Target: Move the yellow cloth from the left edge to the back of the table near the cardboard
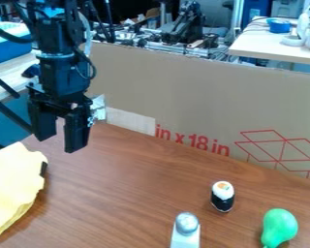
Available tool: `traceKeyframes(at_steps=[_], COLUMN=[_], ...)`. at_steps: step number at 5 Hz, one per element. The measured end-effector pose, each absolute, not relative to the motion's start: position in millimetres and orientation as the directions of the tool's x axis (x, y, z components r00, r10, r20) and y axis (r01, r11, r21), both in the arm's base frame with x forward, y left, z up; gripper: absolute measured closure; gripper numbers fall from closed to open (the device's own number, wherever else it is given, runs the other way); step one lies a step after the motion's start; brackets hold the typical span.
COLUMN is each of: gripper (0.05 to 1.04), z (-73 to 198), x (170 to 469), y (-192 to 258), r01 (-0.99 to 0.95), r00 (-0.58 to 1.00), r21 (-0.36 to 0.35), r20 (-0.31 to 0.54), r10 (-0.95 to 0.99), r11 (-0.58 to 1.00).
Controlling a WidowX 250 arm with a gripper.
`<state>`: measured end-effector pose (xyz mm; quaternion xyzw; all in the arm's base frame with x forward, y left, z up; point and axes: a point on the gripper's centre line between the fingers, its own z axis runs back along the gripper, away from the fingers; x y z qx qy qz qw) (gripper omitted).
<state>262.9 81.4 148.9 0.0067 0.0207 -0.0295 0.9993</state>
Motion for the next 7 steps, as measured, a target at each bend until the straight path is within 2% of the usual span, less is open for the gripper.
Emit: traceKeyframes(at_steps=[1,2,3,4,5,6,7], gripper=[0.082,0.082,0.082,0.082,0.082,0.082,0.082], z=[140,113,114,108,107,90,75], x=[261,257,254,254,245,228,221], y=[83,120,163,193,214,225,233], r01=[0.058,0.105,0.101,0.119,0.114,0.216,0.215], r00=[0.996,0.984,0.985,0.983,0.984,0.965,0.964], r21=[-0.002,-0.065,-0.028,-0.006,0.048,0.044,0.047], r20=[-0.074,-0.137,-0.137,-0.142,-0.142,-0.16,-0.169], r10=[-0.057,-0.113,-0.104,-0.119,-0.106,-0.207,-0.204], r11=[0.998,0.992,0.994,0.993,0.992,0.975,0.975])
